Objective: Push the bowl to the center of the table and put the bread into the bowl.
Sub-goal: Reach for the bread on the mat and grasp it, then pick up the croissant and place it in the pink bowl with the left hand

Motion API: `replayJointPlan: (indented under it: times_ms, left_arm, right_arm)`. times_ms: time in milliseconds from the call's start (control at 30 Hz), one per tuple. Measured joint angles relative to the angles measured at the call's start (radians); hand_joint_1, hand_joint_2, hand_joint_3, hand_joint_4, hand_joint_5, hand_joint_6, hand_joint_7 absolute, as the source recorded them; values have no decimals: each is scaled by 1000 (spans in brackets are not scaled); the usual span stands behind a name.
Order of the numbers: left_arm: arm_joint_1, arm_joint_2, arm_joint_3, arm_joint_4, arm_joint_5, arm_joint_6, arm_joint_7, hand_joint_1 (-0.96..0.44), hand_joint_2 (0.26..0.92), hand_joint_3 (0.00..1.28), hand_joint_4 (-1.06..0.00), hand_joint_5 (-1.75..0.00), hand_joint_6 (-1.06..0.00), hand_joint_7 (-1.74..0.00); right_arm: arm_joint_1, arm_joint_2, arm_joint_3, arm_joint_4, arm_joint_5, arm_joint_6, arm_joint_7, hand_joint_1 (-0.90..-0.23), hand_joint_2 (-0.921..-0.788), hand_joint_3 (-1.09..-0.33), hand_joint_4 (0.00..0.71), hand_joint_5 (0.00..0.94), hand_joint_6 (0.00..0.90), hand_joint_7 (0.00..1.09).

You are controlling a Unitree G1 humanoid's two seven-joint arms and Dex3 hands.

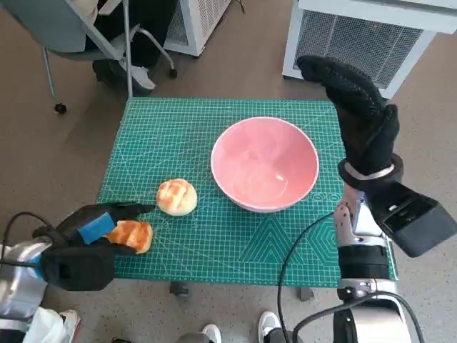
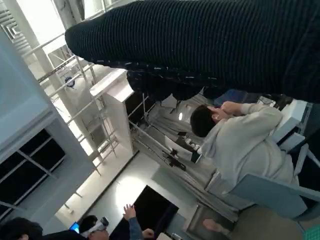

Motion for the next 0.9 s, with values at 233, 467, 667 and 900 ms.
replayJointPlan:
  times_ms: [233, 467, 667, 900]
  left_arm:
    - [-16, 1, -6, 23, 29, -17, 44, -2, 920, 174, -506, -1356, -561, -1221]
    - [-20, 11, -2, 20, 16, -16, 29, 0, 920, 174, -516, -1353, -556, -1248]
    - [-22, 22, 20, 2, -2, -12, 3, 0, 920, 175, -518, -1340, -552, -1261]
    - [-41, 42, 68, -57, -27, -2, -10, 0, 920, 178, -507, -1339, -555, -1268]
  right_arm:
    - [4, 0, 1, -6, 1, 6, 0, -608, -921, -779, 304, 11, -1, 764]
    - [9, 0, 0, -13, 4, 12, 0, -612, -921, -776, 303, 10, -1, 758]
    - [16, 0, 0, -17, 4, 13, 0, -607, -921, -776, 300, 9, -1, 755]
    - [24, 3, 1, -30, 4, 13, 0, -607, -921, -776, 299, 9, -1, 750]
